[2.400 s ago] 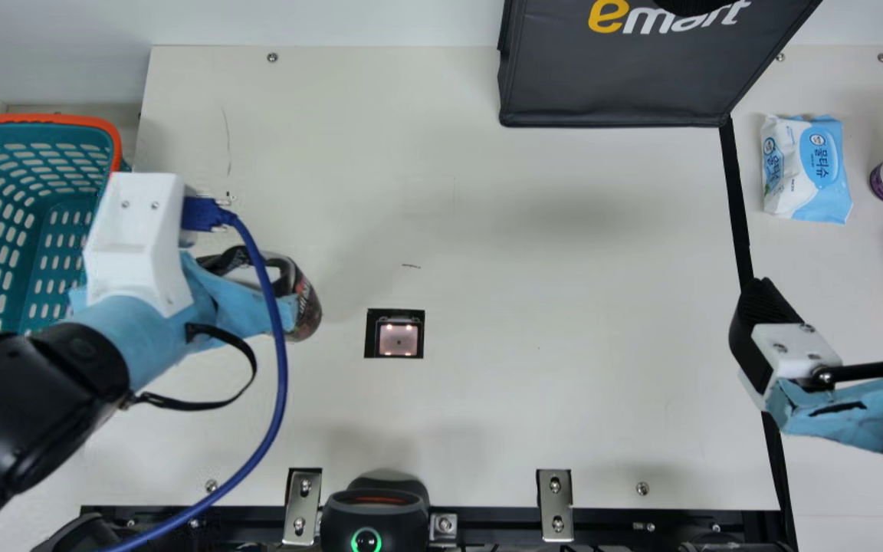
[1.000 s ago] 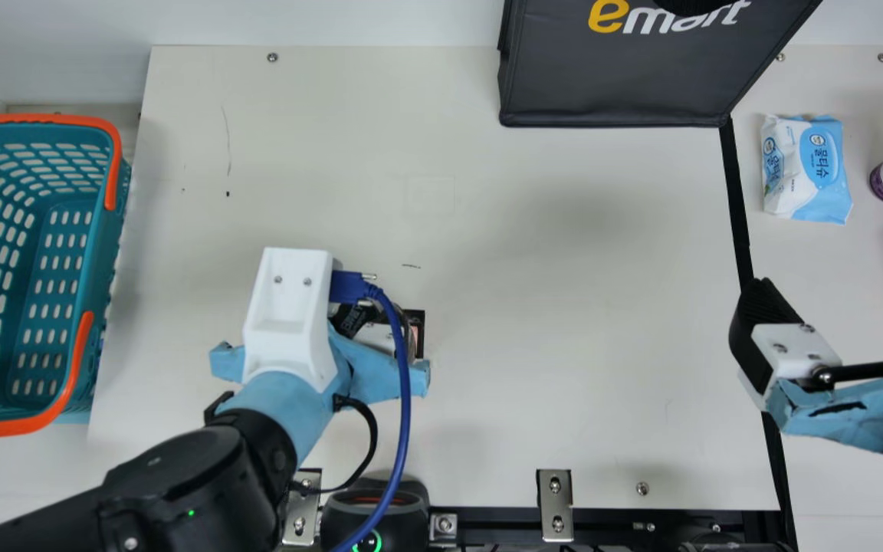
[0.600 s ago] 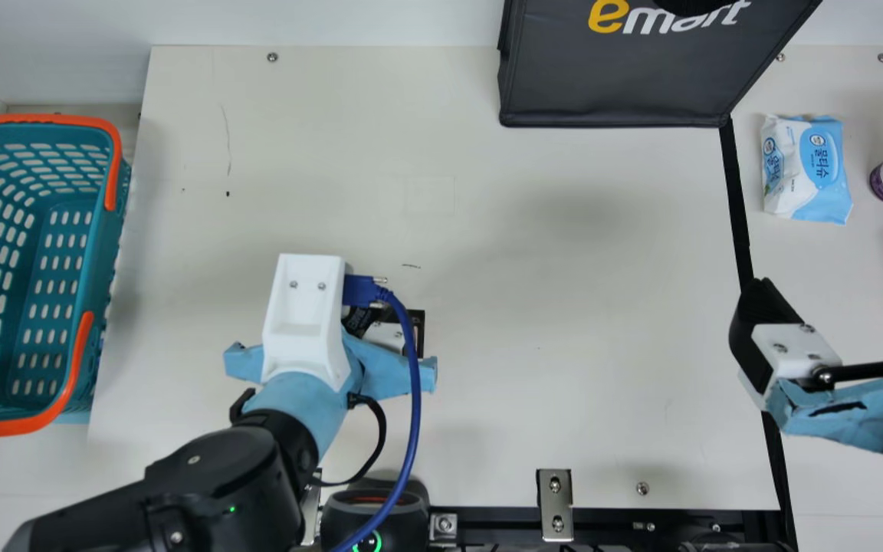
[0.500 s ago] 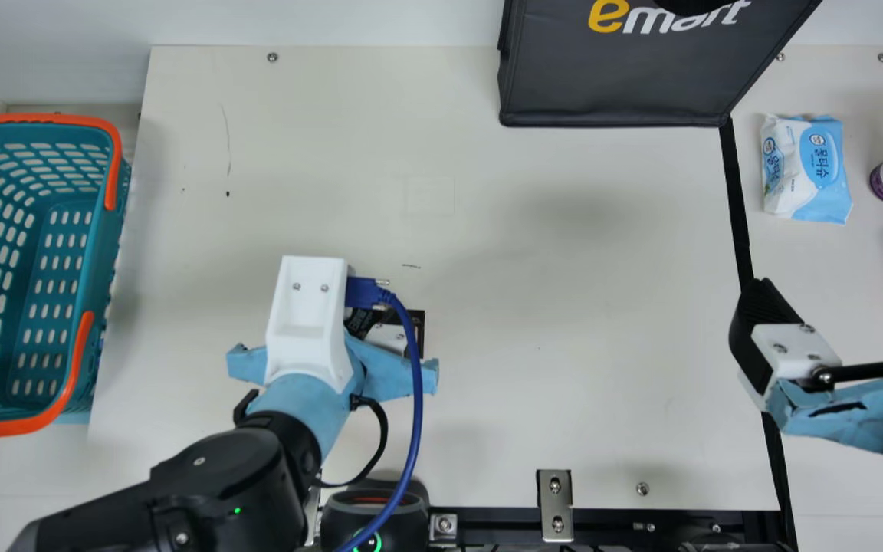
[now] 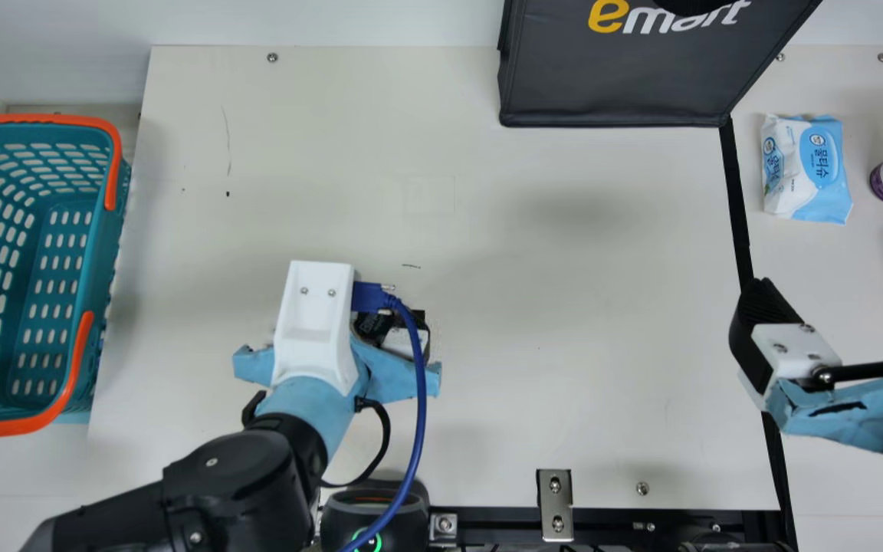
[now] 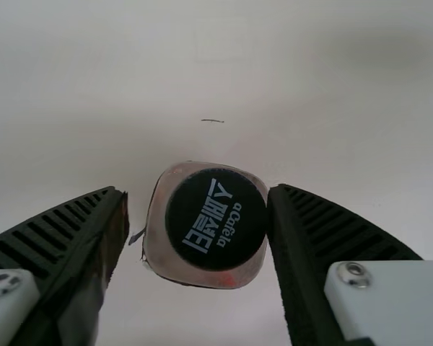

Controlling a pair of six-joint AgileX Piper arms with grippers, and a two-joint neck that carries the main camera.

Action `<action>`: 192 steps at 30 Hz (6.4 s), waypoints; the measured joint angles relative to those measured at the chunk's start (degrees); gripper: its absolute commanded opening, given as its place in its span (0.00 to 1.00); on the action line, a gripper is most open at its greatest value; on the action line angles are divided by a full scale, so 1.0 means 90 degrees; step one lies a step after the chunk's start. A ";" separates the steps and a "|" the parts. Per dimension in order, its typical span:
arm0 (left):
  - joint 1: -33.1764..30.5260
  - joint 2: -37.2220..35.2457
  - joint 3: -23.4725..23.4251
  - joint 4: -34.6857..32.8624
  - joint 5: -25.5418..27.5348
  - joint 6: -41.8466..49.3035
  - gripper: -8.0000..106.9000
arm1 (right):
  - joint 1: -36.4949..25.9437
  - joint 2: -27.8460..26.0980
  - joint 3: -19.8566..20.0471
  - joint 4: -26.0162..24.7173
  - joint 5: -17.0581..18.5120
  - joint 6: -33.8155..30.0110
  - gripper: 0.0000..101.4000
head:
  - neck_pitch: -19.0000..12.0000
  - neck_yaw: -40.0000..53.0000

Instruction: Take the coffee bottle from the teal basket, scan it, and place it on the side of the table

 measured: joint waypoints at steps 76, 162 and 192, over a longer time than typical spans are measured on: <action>0.1223 -0.1024 -0.1253 -0.2590 0.1444 0.3078 0.85 | 0.0000 0.0000 0.0000 0.0000 0.0000 0.0000 0.94 | 0.0000 0.0000; 0.0563 -0.1478 0.0624 -0.1659 -0.1366 0.4574 0.00 | 0.0000 0.0000 0.0000 0.0000 0.0000 0.0000 0.94 | 0.0000 0.0000; 0.3194 -0.1581 -0.0190 -0.6232 -0.0218 1.2280 0.00 | 0.0000 0.0000 0.0000 0.0000 0.0000 0.0000 0.94 | 0.0000 0.0000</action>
